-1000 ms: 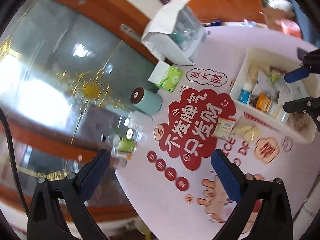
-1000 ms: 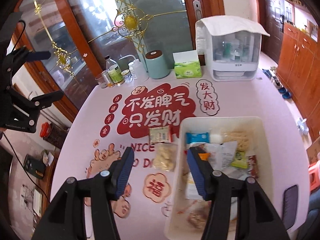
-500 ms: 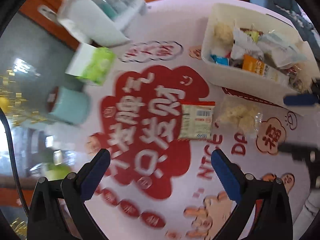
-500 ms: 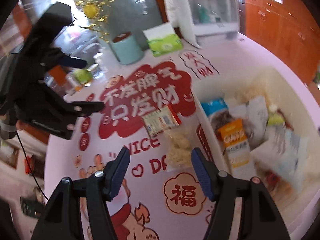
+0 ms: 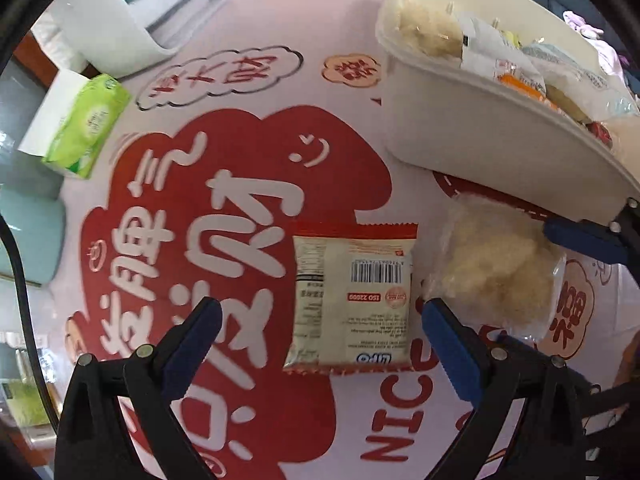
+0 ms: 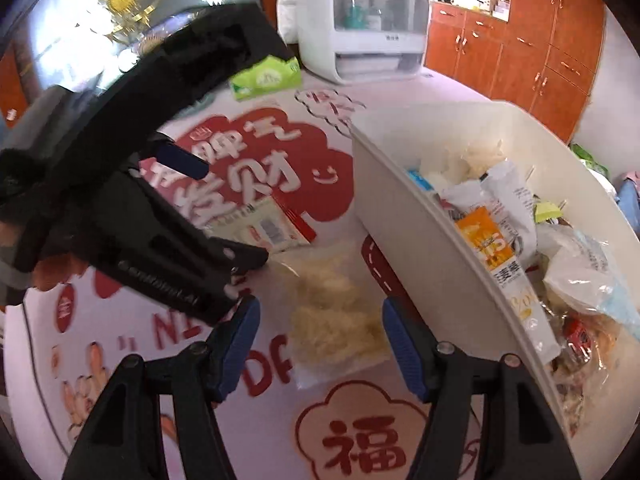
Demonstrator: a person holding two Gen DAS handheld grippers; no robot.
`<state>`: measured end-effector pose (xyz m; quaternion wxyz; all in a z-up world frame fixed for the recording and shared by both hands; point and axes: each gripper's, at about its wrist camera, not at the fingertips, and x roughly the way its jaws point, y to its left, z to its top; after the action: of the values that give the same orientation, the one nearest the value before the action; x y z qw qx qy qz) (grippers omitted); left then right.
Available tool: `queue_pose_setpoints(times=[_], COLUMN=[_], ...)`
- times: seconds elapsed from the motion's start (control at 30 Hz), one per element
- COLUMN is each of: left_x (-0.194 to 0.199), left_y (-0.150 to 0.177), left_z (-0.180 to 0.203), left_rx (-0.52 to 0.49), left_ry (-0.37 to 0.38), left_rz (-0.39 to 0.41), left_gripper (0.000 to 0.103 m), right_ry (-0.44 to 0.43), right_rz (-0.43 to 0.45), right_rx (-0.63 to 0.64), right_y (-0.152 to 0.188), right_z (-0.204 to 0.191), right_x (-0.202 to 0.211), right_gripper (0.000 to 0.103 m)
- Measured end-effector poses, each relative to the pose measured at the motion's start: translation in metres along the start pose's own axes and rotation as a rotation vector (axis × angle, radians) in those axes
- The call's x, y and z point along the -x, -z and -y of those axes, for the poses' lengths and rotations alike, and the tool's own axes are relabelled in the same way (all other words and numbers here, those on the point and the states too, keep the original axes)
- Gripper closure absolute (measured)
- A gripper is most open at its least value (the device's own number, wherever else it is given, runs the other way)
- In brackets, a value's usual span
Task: Organize snacks
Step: 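Grasp the LIPO biscuit pack with the left gripper while the right gripper grasps the clear shredded-food bag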
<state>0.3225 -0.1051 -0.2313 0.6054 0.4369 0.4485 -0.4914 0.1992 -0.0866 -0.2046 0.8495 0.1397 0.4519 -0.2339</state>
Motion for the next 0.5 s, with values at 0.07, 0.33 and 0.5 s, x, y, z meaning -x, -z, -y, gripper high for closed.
queue_pose_setpoints(times=[0.07,0.33,0.5], left_x=[-0.007,-0.009,-0.001], left_y=[0.001,0.006,0.016], left_z=[0.0,-0.008,-0.003], left_rx=[0.003,0.113,0.164], left_ry=[0.009,0.086,0.088], left_rz=[-0.01,0.034,0.029], left_gripper=[0.003,0.05,0.059], right_ry=[0.024,0.056,0.016], right_rz=[-0.014,-0.04,-0.036], right_rx=[-0.015,-0.015,-0.014], right_y=[0.0,0.0,0.0], right_z=[0.001,0.001,0.001], right_x=[-0.011,-0.029,-0.026], right_gripper=[0.038,0.04,0.055])
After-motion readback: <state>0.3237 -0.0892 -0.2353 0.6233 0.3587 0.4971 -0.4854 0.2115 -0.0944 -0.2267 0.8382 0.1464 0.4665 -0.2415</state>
